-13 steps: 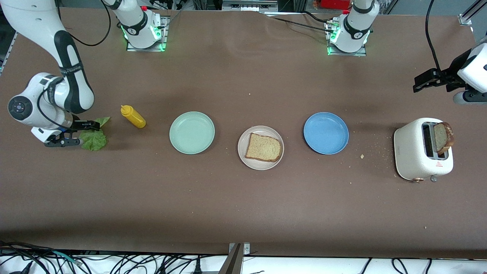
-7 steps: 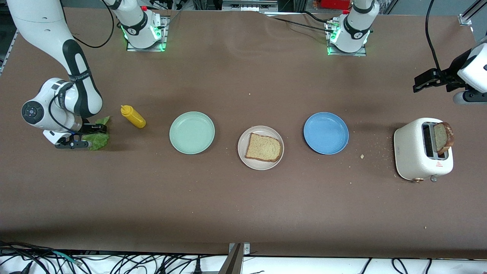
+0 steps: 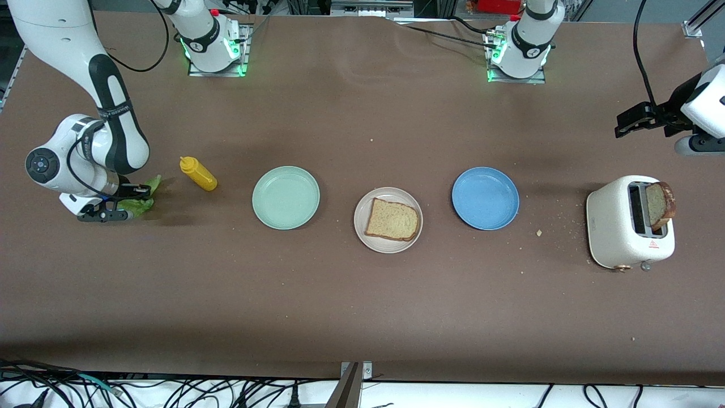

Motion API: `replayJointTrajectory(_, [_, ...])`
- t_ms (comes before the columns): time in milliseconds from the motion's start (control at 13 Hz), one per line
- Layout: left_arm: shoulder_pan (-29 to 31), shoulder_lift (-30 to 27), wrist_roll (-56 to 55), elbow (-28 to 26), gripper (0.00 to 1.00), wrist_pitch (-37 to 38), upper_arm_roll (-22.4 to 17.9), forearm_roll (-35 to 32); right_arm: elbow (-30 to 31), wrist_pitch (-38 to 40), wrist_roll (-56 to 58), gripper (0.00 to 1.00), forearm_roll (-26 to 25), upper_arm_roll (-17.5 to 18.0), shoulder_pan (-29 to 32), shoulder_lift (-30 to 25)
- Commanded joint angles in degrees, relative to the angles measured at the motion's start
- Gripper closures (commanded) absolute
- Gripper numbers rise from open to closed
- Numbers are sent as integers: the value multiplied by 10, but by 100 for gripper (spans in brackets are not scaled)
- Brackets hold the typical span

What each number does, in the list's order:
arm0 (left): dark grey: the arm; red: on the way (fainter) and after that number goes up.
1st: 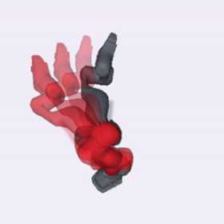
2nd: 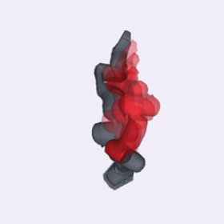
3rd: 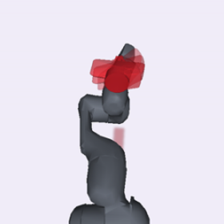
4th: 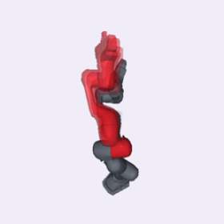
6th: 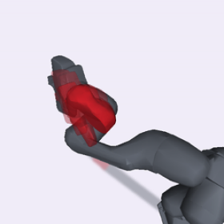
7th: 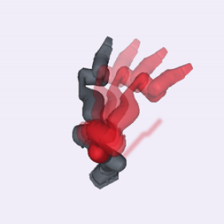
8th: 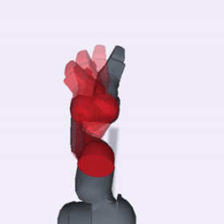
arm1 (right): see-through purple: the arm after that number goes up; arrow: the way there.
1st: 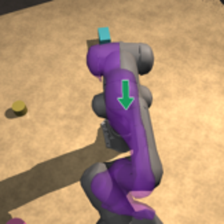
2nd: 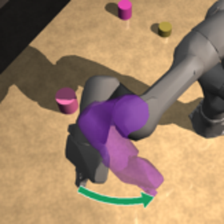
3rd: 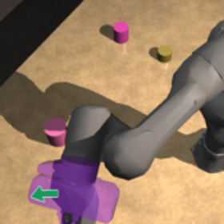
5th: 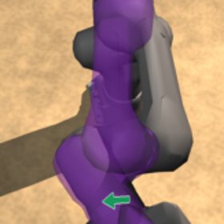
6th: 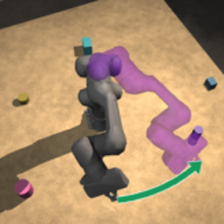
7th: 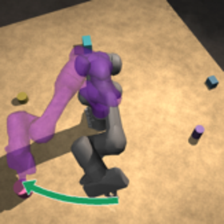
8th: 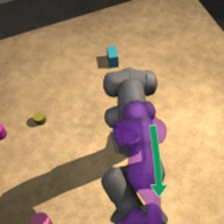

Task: Make sandwich in beige plate with both arms
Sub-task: 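Move the right gripper down to the green lettuce leaf, then grasp the lettuce leaf with the right gripper and carry it toward the plates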

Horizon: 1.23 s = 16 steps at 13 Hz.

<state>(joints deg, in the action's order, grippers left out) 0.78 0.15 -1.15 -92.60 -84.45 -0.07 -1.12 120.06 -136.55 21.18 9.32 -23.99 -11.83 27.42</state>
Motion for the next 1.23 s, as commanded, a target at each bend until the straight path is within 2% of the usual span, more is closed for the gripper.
replayJointTrajectory(0, [-2,-2,-6,4,0,2,2,-24,-26,101,2,100,11,0,-7,-47])
replayJointTrajectory(154, [-2,-2,-6,4,0,2,2,-24,-75,197,3,100,8,-4,-7,-62])
replayJointTrajectory(384, [-2,-2,-6,4,0,2,2,-24,-182,352,-6,100,4,-9,-7,-68])
replayJointTrajectory(614, [-2,-2,-7,5,0,2,2,-24,-273,470,-88,100,11,-2,-15,-68])
replayJointTrajectory(768, [-2,-2,-7,4,0,2,2,-24,-306,502,-166,100,36,17,-34,-68])
replayJointTrajectory(921, [-2,-2,-6,4,0,2,2,-24,-323,502,-222,100,66,35,-61,-67])
replayJointTrajectory(1075, [-2,-2,-6,3,0,2,2,-24,-329,491,-333,100,126,44,-95,-62])
replayJointTrajectory(1152, [-2,-2,-6,3,0,3,2,-24,-342,481,-398,100,141,46,-120,-55])
